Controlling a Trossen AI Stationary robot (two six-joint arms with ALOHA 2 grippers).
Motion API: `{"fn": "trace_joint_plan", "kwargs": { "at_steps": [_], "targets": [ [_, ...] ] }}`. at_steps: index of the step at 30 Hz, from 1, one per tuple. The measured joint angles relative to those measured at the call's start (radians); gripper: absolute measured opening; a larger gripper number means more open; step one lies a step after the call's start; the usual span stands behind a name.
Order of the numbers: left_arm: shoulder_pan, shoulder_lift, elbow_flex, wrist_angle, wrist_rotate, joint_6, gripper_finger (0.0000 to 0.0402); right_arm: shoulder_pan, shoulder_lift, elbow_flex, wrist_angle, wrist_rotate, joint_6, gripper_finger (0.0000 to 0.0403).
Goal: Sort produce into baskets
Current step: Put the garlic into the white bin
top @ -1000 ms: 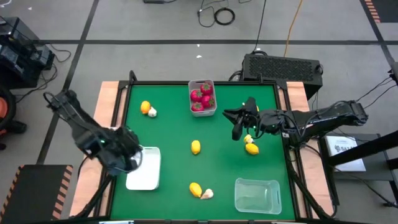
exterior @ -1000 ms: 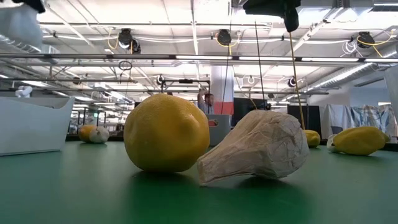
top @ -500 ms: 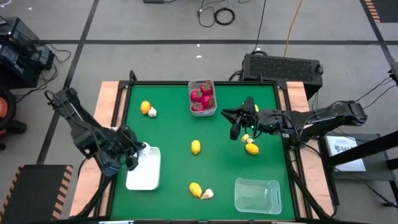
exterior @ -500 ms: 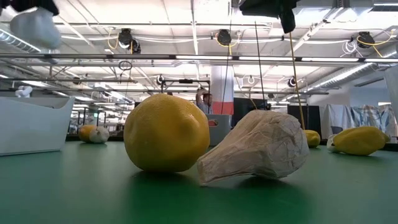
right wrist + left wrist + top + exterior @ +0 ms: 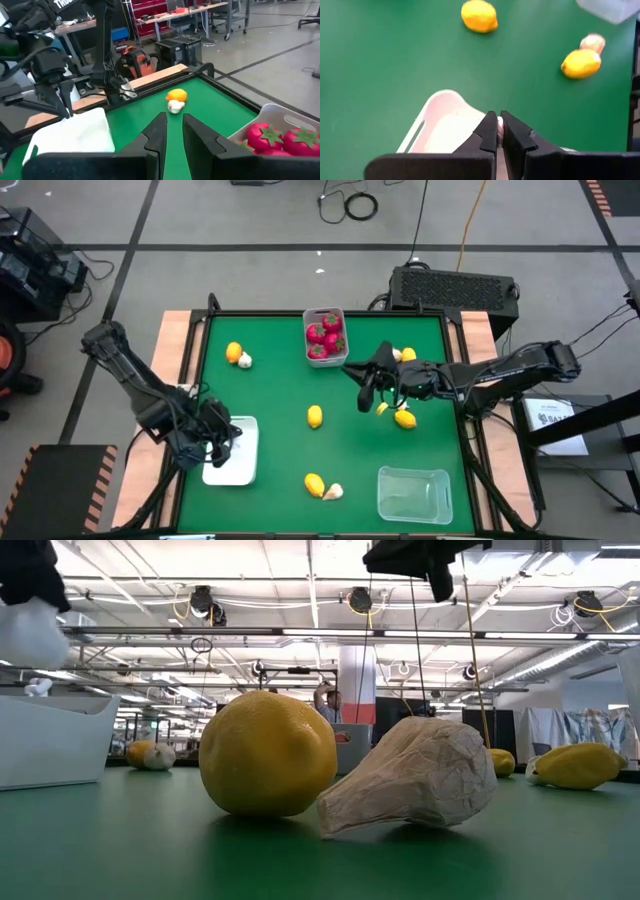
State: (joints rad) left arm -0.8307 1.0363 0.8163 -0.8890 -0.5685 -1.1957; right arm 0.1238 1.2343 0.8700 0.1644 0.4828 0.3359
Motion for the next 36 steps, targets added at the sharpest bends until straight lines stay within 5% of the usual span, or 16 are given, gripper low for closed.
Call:
{"fn": "trace_joint_plan", "kwargs": {
  "at_steps": [22, 30, 36],
  "targets": [
    [0.070, 0.001, 0.003, -0.020, -0.004, 0.028, 0.0136, 0.002, 0.000, 0.000, -0.018, -0.071, 0.043, 0.0052],
    [0.344, -0.032, 0.062, -0.044, -0.086, 0.212, 0.0137, 0.002, 0.000, 0.000, -0.019, -0.142, 0.102, 0.0052],
    [0.695, -0.057, 0.064, -0.026, 0.080, 0.350, 0.0138, 0.004, 0.000, 0.000, -0.029, -0.231, 0.180, 0.0052]
  ]
}}
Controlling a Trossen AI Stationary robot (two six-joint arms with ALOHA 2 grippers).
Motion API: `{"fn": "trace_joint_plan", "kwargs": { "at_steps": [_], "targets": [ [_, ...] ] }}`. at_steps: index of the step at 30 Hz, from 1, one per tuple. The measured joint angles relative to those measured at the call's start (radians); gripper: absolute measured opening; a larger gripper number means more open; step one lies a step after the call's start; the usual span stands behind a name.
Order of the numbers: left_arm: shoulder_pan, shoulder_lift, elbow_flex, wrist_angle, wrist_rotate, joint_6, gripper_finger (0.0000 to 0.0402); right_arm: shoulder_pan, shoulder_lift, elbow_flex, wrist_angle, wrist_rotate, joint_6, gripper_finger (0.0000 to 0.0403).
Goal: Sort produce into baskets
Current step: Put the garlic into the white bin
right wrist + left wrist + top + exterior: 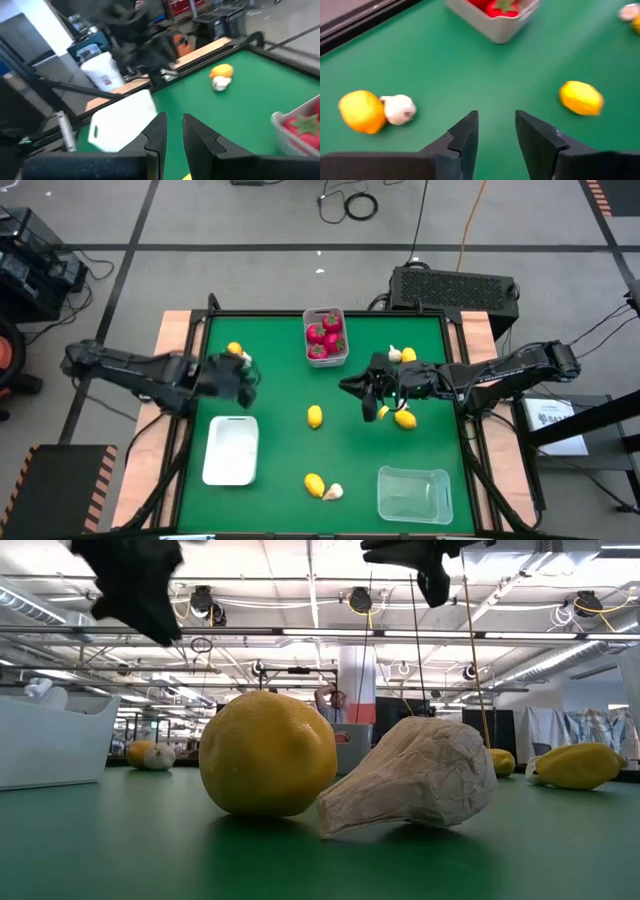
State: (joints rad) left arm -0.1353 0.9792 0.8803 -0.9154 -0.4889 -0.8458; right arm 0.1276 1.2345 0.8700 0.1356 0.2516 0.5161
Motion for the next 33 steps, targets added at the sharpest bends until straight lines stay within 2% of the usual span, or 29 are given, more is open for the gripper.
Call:
{"fn": "trace_joint_plan", "kwargs": {
  "at_steps": [7, 13, 19, 23, 27, 33],
  "targets": [
    [0.400, 0.027, 0.000, 0.106, 0.239, 0.354, 0.0138, 0.035, 0.000, 0.000, -0.001, -0.022, 0.045, 0.0052],
    [0.587, 0.073, 0.000, 0.172, 0.425, 0.596, 0.0170, 0.076, 0.000, 0.000, -0.006, -0.022, 0.086, 0.0052],
    [0.681, 0.186, 0.010, 0.121, 0.439, 0.750, 0.0235, 0.107, 0.000, 0.000, -0.008, -0.019, 0.101, 0.0052],
    [0.714, 0.297, 0.055, 0.056, 0.435, 0.789, 0.0266, 0.120, 0.000, 0.000, -0.009, -0.018, 0.102, 0.0052],
    [0.719, 0.391, 0.090, 0.017, 0.433, 0.851, 0.0282, 0.123, 0.000, 0.000, -0.012, -0.017, 0.102, 0.0052],
    [0.719, 0.487, 0.092, -0.012, 0.412, 0.974, 0.0283, 0.123, 0.000, 0.000, -0.027, -0.016, 0.102, 0.0052]
  ]
}}
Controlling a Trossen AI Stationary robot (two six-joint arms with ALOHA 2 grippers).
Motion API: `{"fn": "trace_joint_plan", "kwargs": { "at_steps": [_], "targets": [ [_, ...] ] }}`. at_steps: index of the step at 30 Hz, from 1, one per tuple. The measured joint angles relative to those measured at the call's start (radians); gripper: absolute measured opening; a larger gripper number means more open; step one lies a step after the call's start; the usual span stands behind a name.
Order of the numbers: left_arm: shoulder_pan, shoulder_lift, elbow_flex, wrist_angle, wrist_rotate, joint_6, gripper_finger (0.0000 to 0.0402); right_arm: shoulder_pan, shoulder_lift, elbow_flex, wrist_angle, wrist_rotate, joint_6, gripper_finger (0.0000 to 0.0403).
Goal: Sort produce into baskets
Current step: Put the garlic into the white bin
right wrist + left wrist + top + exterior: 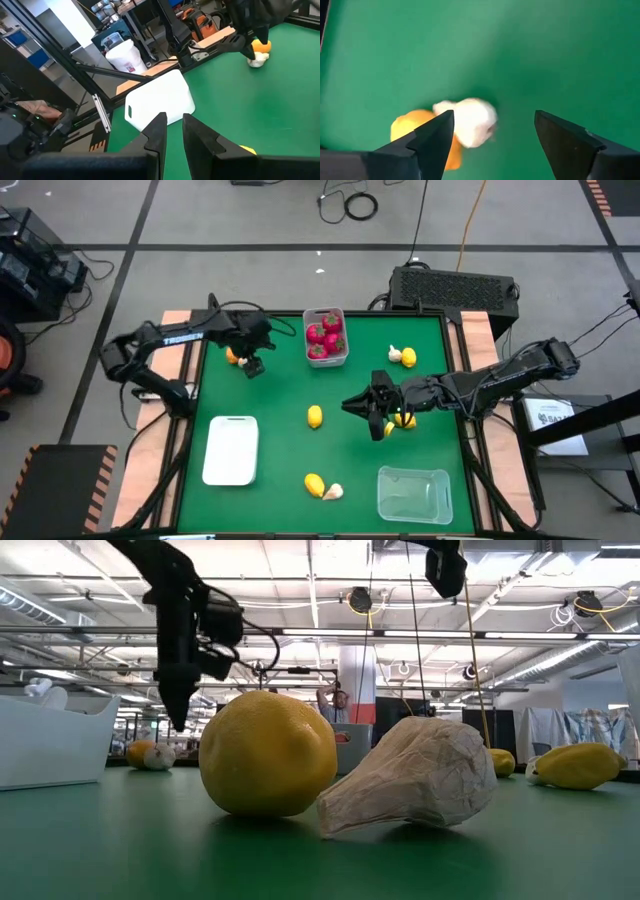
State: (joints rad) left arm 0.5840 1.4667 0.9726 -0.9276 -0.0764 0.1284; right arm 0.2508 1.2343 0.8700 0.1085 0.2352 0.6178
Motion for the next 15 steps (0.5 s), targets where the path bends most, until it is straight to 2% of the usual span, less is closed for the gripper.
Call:
{"fn": "trace_joint_plan", "kwargs": {
  "at_steps": [6, 15],
  "targets": [
    [-0.002, 0.054, 0.000, 0.010, -0.109, 0.124, 0.0283, 0.000, 0.000, -0.001, -0.024, 0.004, -0.001, 0.0052],
    [-0.002, 0.105, -0.018, 0.000, -0.045, 0.219, 0.0283, 0.000, 0.000, -0.001, -0.039, 0.004, -0.001, 0.0052]
  ]
}}
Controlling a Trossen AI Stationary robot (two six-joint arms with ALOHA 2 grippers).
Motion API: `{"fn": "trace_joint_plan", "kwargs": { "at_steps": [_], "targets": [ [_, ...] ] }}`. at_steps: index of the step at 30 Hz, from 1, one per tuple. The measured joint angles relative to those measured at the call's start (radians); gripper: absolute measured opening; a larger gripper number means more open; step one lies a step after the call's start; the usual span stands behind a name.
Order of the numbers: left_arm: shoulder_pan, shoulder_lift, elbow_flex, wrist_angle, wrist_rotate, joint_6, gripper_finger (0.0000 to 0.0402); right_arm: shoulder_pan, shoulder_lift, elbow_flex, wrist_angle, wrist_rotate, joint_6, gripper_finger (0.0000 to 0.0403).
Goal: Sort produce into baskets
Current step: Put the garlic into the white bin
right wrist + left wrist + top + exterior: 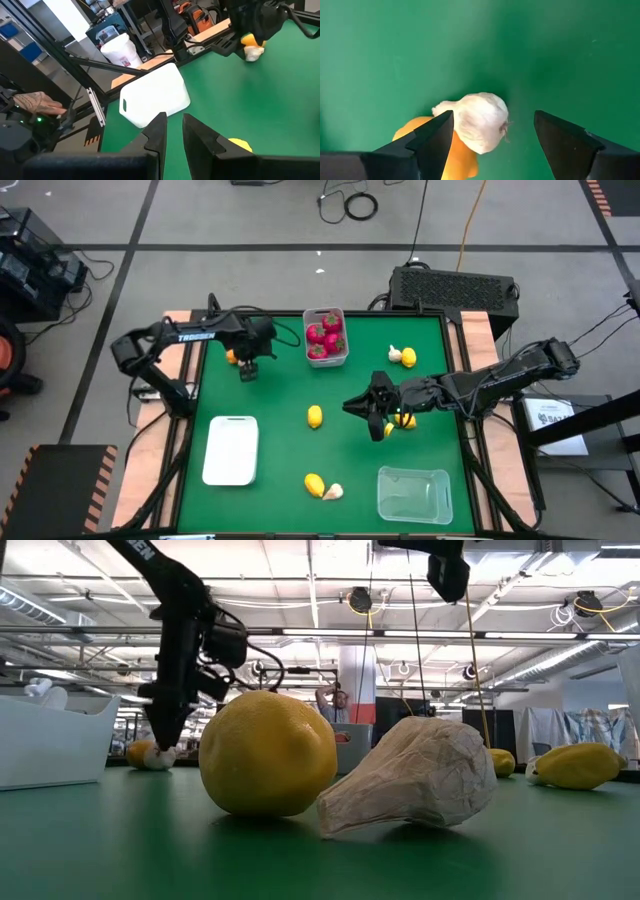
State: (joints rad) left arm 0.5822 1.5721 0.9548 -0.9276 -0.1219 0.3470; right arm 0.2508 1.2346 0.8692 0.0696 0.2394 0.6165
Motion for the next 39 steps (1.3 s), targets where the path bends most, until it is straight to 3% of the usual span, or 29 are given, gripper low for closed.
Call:
{"fn": "trace_joint_plan", "kwargs": {
  "at_steps": [22, 34, 39],
  "targets": [
    [0.000, 0.090, -0.008, 0.020, -0.092, 0.001, 0.0279, 0.000, 0.000, 0.000, -0.021, 0.000, 0.008, 0.0052],
    [0.000, 0.089, -0.008, 0.019, -0.097, -0.069, 0.0165, 0.000, 0.000, 0.000, -0.030, 0.000, 0.020, 0.0052],
    [-0.011, 0.068, 0.012, -0.038, -0.046, -0.104, 0.0150, 0.000, 0.000, 0.000, -0.032, 0.000, 0.010, 0.0052]
  ]
}}
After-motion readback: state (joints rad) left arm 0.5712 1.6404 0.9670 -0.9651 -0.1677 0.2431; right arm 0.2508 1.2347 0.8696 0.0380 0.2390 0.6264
